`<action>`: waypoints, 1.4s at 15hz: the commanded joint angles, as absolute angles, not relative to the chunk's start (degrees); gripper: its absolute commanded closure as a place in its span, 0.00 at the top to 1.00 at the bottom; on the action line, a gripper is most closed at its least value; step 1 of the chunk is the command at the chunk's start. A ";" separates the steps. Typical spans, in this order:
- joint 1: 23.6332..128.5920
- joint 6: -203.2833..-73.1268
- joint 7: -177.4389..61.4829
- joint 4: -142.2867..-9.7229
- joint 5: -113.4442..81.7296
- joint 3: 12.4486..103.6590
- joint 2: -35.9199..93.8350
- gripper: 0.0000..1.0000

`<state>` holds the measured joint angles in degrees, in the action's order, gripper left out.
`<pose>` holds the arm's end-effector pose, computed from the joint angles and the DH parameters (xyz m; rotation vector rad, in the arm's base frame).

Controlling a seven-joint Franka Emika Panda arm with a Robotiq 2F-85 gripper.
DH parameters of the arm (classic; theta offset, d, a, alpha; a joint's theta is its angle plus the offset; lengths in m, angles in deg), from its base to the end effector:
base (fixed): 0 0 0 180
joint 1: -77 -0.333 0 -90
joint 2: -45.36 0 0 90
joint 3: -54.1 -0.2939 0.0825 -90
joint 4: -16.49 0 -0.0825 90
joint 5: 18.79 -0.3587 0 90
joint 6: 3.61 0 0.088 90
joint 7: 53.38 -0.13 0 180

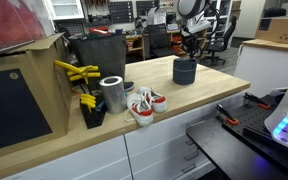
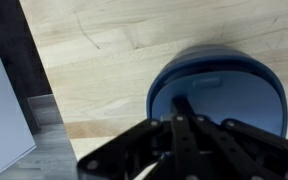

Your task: Close the lid of the blue container on the right

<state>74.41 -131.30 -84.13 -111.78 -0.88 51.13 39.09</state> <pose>0.5003 0.0337 0.2855 2.8667 -0.3353 -0.0584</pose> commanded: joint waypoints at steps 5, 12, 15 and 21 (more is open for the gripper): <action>73.90 -136.14 -84.43 -115.67 -1.83 52.33 40.56 0.00; 74.09 -140.49 -83.80 -117.09 -5.30 52.86 41.03 0.00; 73.96 -140.57 -83.43 -117.21 -7.42 52.66 41.27 0.00; 73.76 -140.19 -83.13 -117.21 -9.95 52.60 41.09 0.00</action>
